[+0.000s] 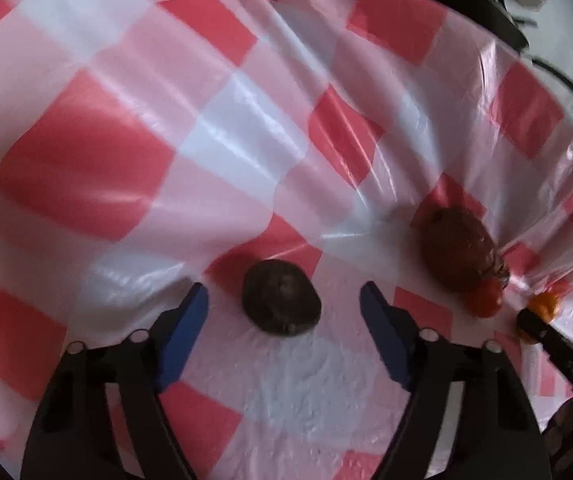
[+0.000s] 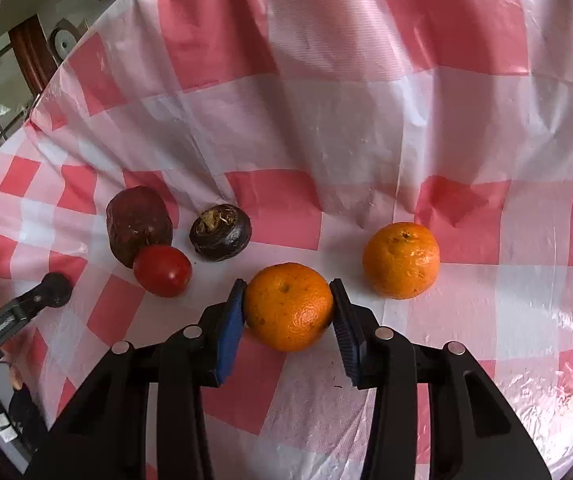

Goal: Organize fruits
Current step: 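Grasp the dark passion fruit with the left tool while right tool grasps a mandarin, then carry the passion fruit and mandarin in both tools over the white box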

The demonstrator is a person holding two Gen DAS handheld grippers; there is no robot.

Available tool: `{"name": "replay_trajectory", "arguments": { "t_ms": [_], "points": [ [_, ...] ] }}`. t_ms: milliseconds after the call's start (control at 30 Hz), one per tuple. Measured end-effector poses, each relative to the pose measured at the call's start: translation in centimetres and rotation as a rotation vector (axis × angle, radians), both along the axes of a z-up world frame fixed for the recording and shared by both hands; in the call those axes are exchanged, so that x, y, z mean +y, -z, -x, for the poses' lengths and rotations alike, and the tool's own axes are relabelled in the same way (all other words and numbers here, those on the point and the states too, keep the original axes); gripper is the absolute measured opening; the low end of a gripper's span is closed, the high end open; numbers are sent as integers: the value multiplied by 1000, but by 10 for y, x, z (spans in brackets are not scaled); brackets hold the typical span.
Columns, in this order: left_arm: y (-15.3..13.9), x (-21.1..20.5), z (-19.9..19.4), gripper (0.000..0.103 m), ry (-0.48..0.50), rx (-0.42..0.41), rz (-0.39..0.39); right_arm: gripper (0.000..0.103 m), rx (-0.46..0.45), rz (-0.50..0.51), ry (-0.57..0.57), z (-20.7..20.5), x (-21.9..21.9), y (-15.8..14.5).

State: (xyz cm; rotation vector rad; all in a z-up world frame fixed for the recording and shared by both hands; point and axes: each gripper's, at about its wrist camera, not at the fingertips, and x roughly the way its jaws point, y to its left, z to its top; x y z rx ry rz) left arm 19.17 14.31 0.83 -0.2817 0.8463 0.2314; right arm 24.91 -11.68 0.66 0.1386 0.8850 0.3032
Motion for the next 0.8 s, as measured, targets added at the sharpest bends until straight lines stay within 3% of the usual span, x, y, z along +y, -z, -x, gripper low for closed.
{"name": "replay_trajectory", "arguments": {
  "t_ms": [167, 300, 500, 633, 800],
  "points": [
    [5, -11, -4, 40, 16, 32, -78, 42, 1, -13, 2, -1, -6, 2],
    [3, 1, 8, 40, 2, -28, -11, 42, -6, -31, 12, 6, -17, 1],
    [-5, -4, 27, 40, 4, -120, -36, 42, -1, -122, 15, 9, -41, 0],
    [-5, -8, 29, 40, 12, -138, -5, 42, -15, -169, 11, 9, -53, -1],
    [-21, -14, 54, 40, -15, -187, 3, 42, -104, -282, 35, 28, -79, -12]
  ]
}}
